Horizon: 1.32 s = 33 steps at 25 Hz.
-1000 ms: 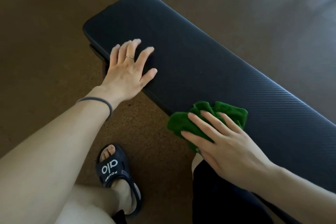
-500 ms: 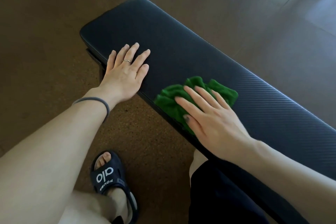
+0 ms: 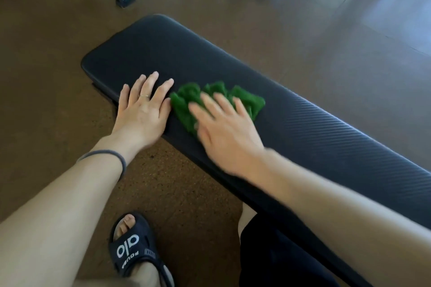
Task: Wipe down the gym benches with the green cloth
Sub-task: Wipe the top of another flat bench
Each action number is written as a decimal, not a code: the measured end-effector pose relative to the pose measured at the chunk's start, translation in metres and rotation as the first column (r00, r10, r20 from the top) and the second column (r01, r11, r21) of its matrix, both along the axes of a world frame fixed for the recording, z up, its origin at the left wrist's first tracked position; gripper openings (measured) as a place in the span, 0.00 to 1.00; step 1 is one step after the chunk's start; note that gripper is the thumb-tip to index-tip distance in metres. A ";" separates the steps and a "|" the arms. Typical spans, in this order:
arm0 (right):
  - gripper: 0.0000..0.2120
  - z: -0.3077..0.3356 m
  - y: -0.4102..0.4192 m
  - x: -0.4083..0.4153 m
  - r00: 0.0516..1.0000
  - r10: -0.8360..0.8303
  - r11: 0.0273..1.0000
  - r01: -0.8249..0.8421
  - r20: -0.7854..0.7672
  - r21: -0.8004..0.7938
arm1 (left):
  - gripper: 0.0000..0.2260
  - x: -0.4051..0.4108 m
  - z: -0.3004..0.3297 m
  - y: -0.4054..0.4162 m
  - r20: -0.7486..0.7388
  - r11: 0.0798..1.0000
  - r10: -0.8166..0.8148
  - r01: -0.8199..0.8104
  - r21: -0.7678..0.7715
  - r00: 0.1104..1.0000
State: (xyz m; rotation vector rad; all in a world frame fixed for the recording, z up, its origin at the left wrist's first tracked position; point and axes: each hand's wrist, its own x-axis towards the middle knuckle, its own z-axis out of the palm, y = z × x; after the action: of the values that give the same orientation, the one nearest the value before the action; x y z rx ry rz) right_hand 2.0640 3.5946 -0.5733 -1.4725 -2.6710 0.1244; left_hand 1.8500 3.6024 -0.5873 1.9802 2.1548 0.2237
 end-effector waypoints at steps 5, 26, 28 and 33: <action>0.25 0.007 0.046 0.027 0.991 0.132 0.991 -0.132 0.002 -0.016 | 0.23 -0.002 -0.001 0.001 0.007 1.000 0.008 -0.008 0.007 1.000; 0.23 -0.003 0.080 0.086 0.964 -0.264 0.964 0.264 0.012 0.020 | 0.21 0.004 -0.005 0.003 0.040 0.998 0.054 -0.055 0.035 0.998; 0.23 -0.004 0.018 0.112 0.982 -0.190 0.980 0.187 0.025 0.069 | 0.21 0.003 -0.005 0.003 0.039 0.998 0.047 -0.048 0.032 0.998; 0.23 -0.004 0.041 0.109 0.991 -0.136 0.989 0.135 0.019 0.059 | 0.21 0.004 -0.006 0.005 0.032 0.998 0.053 -0.054 0.024 0.998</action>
State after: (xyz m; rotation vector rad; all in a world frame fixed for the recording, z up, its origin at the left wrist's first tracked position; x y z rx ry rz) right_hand 2.1726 3.6357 -0.5769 -1.6408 -2.5585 0.0211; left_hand 1.8543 3.6074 -0.5932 1.9212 2.1977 0.2894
